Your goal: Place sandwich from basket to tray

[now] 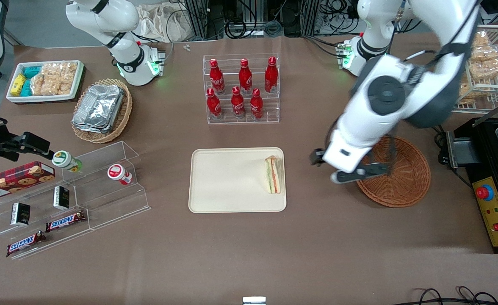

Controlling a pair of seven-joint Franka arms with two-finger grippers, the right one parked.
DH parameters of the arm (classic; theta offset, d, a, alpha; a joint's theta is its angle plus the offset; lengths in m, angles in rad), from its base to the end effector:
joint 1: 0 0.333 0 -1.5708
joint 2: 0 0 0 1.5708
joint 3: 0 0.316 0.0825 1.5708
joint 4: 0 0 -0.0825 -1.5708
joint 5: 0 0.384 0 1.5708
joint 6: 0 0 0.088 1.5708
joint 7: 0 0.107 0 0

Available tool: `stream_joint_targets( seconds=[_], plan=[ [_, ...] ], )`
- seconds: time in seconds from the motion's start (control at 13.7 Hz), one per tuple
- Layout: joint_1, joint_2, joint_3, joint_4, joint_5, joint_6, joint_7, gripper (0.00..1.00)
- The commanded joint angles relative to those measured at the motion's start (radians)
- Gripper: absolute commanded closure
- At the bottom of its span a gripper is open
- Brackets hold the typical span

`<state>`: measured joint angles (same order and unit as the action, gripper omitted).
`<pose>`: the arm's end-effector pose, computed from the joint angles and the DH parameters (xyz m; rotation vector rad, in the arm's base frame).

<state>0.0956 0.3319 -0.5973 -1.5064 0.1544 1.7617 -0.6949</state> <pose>0.5935 -0.2553 0.5003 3.1108 0.2904 -0.0536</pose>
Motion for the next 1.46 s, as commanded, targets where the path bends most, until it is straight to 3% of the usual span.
stream_joint_targets(
  seconds=[0.0,0.29,0.44,0.66,0.8,1.1,1.17,1.39],
  plan=[
    [0.059,-0.011,-0.007,0.089,-0.026,-0.155,0.083,0.00],
    [0.131,-0.062,-0.007,0.092,-0.032,-0.217,0.155,0.00],
    [0.196,-0.106,-0.004,0.092,-0.087,-0.283,0.277,0.00],
    [0.208,-0.171,0.065,0.087,-0.096,-0.356,0.370,0.00],
    [0.135,-0.230,0.198,0.071,-0.125,-0.372,0.393,0.00],
    [-0.260,-0.384,0.682,-0.056,-0.170,-0.361,0.510,0.00],
    [-0.292,-0.393,0.724,-0.066,-0.185,-0.363,0.550,0.00],
    [-0.295,-0.367,0.723,-0.040,-0.190,-0.370,0.560,0.00]
  ],
)
